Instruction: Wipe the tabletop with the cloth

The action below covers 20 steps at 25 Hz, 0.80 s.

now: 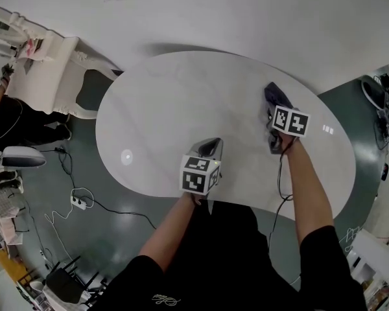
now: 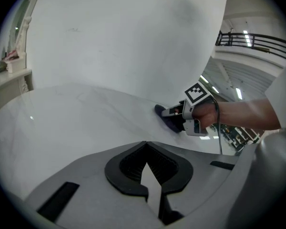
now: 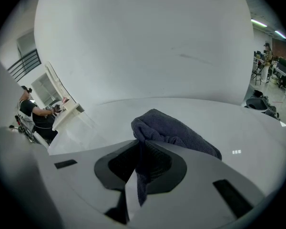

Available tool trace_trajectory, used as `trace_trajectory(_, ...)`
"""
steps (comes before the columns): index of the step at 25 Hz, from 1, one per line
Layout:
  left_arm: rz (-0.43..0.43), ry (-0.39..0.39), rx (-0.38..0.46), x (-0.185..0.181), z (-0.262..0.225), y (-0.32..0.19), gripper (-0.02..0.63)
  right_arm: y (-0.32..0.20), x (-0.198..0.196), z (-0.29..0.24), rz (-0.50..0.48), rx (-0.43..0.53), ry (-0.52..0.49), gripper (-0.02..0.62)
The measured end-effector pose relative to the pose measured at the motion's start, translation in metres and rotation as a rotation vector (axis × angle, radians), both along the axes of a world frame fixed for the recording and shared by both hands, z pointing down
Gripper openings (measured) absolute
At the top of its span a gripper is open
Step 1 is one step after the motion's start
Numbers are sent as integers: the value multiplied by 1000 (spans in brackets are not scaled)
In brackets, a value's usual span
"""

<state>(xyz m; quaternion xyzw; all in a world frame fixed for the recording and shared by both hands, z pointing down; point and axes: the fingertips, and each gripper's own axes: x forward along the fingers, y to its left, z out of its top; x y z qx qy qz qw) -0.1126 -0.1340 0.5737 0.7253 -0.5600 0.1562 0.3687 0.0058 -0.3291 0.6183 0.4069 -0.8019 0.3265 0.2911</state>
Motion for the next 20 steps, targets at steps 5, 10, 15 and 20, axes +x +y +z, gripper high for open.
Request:
trace_trajectory(5,-11,-7,88,-18,-14,-5,8,9,-37,1,-51,-40,-42,34)
trace_trajectory(10,-51,25,188,-42,-31,-7,8,14,-79,3,-109,-31,-12,34)
trace_trajectory(15,-70,-1,189,-69,-30,-3,8,12,-117,2,-127,-41,-30,34)
trace_trajectory(20,-92,-10,177,-96,-26,6,8,12,-155,4,-156,-35,-30,34)
